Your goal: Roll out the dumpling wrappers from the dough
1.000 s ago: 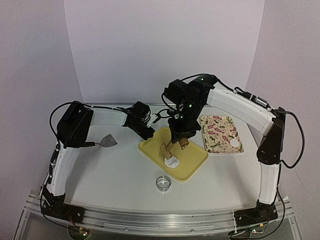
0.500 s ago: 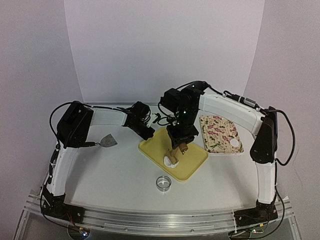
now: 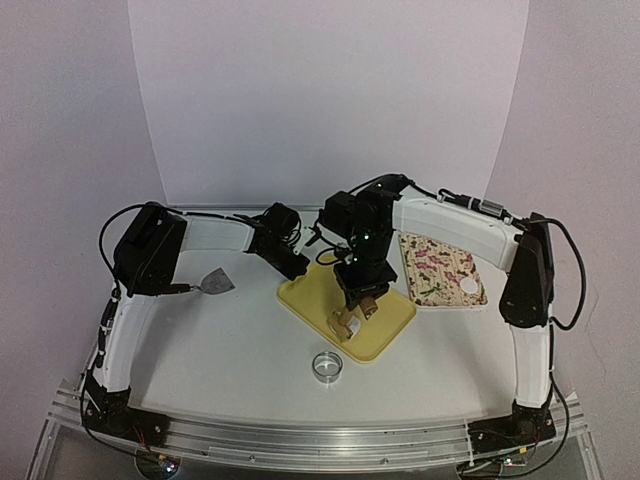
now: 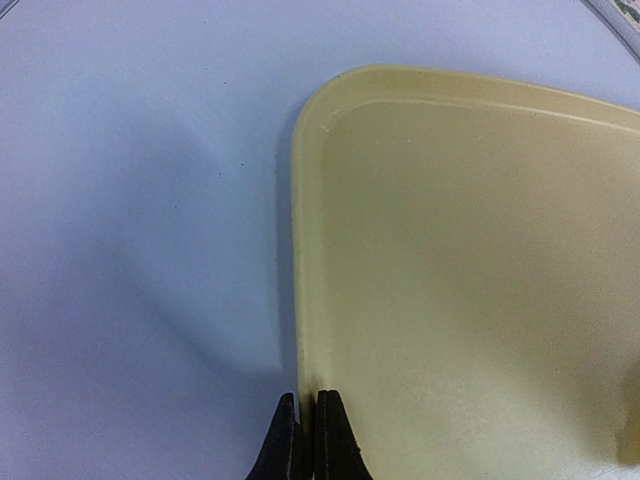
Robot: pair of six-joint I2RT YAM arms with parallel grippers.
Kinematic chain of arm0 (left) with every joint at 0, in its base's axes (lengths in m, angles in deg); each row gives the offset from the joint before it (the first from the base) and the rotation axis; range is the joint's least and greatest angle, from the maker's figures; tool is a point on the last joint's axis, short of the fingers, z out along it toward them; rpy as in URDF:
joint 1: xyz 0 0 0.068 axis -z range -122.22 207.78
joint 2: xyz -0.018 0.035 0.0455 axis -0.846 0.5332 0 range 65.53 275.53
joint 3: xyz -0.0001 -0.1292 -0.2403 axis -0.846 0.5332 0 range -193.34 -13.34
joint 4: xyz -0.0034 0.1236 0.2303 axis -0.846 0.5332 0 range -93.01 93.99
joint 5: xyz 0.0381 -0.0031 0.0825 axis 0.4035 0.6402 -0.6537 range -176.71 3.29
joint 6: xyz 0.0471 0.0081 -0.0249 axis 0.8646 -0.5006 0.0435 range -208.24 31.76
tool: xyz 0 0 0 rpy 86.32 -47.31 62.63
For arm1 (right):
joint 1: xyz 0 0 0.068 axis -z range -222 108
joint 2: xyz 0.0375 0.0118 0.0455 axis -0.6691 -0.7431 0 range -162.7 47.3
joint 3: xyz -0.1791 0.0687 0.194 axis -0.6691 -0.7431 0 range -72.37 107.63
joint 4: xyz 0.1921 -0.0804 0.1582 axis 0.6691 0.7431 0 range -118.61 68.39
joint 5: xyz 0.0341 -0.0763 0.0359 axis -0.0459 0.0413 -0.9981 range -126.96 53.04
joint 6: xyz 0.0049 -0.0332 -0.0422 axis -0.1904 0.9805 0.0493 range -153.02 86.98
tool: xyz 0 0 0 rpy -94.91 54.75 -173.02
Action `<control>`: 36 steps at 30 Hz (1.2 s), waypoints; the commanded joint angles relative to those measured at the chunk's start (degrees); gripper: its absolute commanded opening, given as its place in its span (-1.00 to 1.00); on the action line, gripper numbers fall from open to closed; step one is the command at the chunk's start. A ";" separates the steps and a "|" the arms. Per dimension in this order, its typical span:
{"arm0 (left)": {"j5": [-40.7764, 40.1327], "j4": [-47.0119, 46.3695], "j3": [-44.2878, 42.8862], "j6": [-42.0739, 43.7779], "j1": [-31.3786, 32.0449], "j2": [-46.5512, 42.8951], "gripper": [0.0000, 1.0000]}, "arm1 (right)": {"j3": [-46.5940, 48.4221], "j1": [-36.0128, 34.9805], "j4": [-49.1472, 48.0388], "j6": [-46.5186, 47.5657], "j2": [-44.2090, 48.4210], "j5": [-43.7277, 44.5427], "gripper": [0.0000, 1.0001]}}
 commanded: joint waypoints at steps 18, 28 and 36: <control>-0.23 2.86 6.12 1.33 -0.36 -1.83 -1.00 | -3.08 0.16 12.14 0.39 4.16 -3.71 -1.00; -0.41 5.10 -0.20 5.34 -0.26 1.71 -1.00 | 6.40 0.01 19.20 -2.11 8.88 -2.00 -1.00; -1.01 4.47 1.25 6.40 -0.27 1.11 -1.00 | -2.82 0.01 19.27 -4.97 10.52 2.86 -1.00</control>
